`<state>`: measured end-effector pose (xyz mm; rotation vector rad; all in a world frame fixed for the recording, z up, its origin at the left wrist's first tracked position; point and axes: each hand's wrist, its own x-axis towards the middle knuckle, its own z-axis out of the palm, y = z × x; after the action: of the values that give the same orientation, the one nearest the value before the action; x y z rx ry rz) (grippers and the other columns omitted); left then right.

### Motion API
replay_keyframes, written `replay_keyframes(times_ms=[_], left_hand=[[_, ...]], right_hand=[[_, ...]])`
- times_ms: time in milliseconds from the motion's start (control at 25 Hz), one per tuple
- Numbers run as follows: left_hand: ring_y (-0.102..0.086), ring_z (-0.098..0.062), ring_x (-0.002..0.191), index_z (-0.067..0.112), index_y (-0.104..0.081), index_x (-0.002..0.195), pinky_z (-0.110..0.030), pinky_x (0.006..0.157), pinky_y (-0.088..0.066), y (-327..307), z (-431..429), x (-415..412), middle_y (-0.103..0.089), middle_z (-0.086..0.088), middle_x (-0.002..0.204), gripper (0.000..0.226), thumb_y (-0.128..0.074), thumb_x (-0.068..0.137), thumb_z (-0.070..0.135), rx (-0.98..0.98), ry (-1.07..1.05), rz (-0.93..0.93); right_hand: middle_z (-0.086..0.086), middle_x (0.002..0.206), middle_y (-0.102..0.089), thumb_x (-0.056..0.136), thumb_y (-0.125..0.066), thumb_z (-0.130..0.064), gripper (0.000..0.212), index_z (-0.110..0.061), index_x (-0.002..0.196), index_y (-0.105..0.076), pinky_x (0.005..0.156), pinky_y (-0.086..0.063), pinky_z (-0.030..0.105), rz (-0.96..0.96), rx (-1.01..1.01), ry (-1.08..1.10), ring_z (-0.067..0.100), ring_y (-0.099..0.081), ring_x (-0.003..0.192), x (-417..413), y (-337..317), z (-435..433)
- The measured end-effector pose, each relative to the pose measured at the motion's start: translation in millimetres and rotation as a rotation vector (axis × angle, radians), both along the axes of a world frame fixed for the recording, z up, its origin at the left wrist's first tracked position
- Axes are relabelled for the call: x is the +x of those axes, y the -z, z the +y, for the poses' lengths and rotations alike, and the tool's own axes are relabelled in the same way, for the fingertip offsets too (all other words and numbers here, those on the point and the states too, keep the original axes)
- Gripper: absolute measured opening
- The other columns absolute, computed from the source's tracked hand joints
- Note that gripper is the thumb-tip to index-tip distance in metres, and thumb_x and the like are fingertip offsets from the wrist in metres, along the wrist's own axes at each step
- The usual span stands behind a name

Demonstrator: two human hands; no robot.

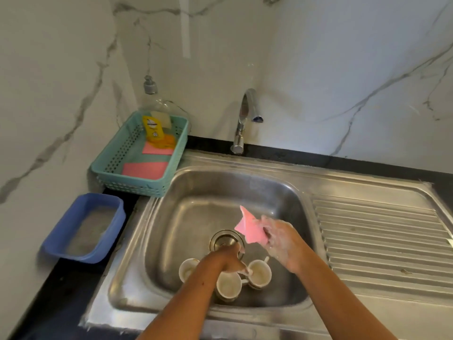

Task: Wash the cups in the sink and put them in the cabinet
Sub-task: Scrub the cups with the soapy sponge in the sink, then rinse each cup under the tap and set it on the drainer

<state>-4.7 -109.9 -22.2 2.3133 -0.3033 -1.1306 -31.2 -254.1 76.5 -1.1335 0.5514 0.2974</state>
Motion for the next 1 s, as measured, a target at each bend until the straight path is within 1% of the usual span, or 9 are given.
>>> replay_keyframes(times_ms=[120,240,320,520,640,720,840,920,1000], left_hand=[[-0.053,-0.015,0.113,0.021,-0.045,0.129,-0.027,0.096,-0.043,-25.6,47.6,0.7,-0.053,0.001,0.133,0.062,-0.072,0.077,0.042,-0.07,-0.2,0.008],[-0.056,-0.017,0.109,0.02,-0.05,0.124,-0.03,0.091,-0.047,-55.2,98.9,-6.7,-0.056,-0.001,0.124,0.05,-0.071,0.081,0.034,-0.2,-0.47,-0.019],[-0.057,-0.016,0.099,0.019,-0.054,0.119,-0.027,0.072,-0.049,-77.5,129.5,-14.1,-0.059,0.001,0.113,0.039,-0.069,0.084,0.028,-0.299,-0.661,-0.067],[-0.054,-0.011,0.069,0.016,-0.053,0.109,-0.016,0.047,-0.038,-112.6,178.1,-42.1,-0.057,0.002,0.098,0.016,-0.055,0.094,0.009,-0.448,-0.907,0.025],[-0.051,-0.011,0.064,0.016,-0.055,0.101,-0.018,0.045,-0.032,-121.7,207.2,-66.2,-0.058,0.0,0.089,0.008,-0.054,0.094,0.015,-0.435,-0.93,0.061],[-0.045,-0.011,0.061,0.016,-0.055,0.094,-0.021,0.048,-0.03,-127.9,226.5,-82.6,-0.054,-0.006,0.085,0.004,-0.054,0.091,0.019,-0.386,-0.887,0.069],[-0.051,-0.007,0.059,0.019,-0.063,0.087,-0.02,0.049,-0.033,-130.9,241.2,-102.6,-0.059,0.002,0.081,0.008,-0.055,0.091,0.019,-0.336,-0.969,0.048],[-0.05,-0.008,0.058,0.02,-0.065,0.087,-0.02,0.051,-0.033,-132.4,243.5,-111.8,-0.059,0.001,0.08,0.011,-0.055,0.09,0.016,-0.361,-1.046,0.026],[-0.05,-0.008,0.061,0.021,-0.065,0.087,-0.018,0.051,-0.036,-133.9,243.1,-116.4,-0.061,0.001,0.083,0.012,-0.054,0.09,0.016,-0.359,-1.071,0.009]], right_hand=[[0.014,0.087,-0.062,0.087,-0.05,0.016,0.021,-0.001,0.085,-0.062,0.061,-0.051,0.033,-0.08,-0.161,-0.061,0.025,-0.062,0.079,15.1,-12.7,26.9],[0.014,0.082,-0.059,0.083,-0.041,0.024,0.035,-0.006,0.093,-0.055,0.044,-0.039,0.025,-0.091,-0.153,-0.196,0.02,-0.06,0.053,24.8,-31.9,60.5],[0.018,0.081,-0.059,0.08,-0.035,0.026,0.042,-0.003,0.103,-0.055,0.039,-0.034,0.02,-0.114,-0.104,-0.298,0.02,-0.057,0.047,32.1,-44.8,85.1],[0.016,0.096,-0.07,0.07,-0.032,0.022,0.058,-0.003,0.109,-0.066,0.056,-0.048,0.024,-0.224,-0.181,-0.607,0.025,-0.065,0.073,45.7,-69.1,158.3],[0.012,0.085,-0.067,0.076,-0.029,0.02,0.056,-0.009,0.104,-0.067,0.057,-0.046,0.023,-0.265,-0.256,-0.714,0.023,-0.062,0.074,51.7,-75.4,210.3],[0.011,0.088,-0.068,0.082,-0.037,0.016,0.044,-0.009,0.105,-0.066,0.063,-0.048,0.029,-0.334,-0.385,-0.782,0.025,-0.064,0.082,56.4,-68.1,243.9],[0.008,0.095,-0.069,0.081,-0.053,0.002,0.032,-0.007,0.108,-0.068,0.067,-0.049,0.03,-0.549,-0.797,-0.951,0.024,-0.064,0.092,66.3,-51.6,280.1],[0.01,0.101,-0.067,0.085,-0.054,-0.005,0.029,-0.008,0.112,-0.066,0.067,-0.047,0.03,-0.66,-1.119,-1.045,0.026,-0.064,0.095,68.5,-46.9,296.3],[0.011,0.107,-0.066,0.09,-0.049,-0.01,0.027,-0.01,0.112,-0.066,0.069,-0.047,0.03,-0.727,-1.248,-1.084,0.029,-0.064,0.099,67.9,-46.6,306.0]])
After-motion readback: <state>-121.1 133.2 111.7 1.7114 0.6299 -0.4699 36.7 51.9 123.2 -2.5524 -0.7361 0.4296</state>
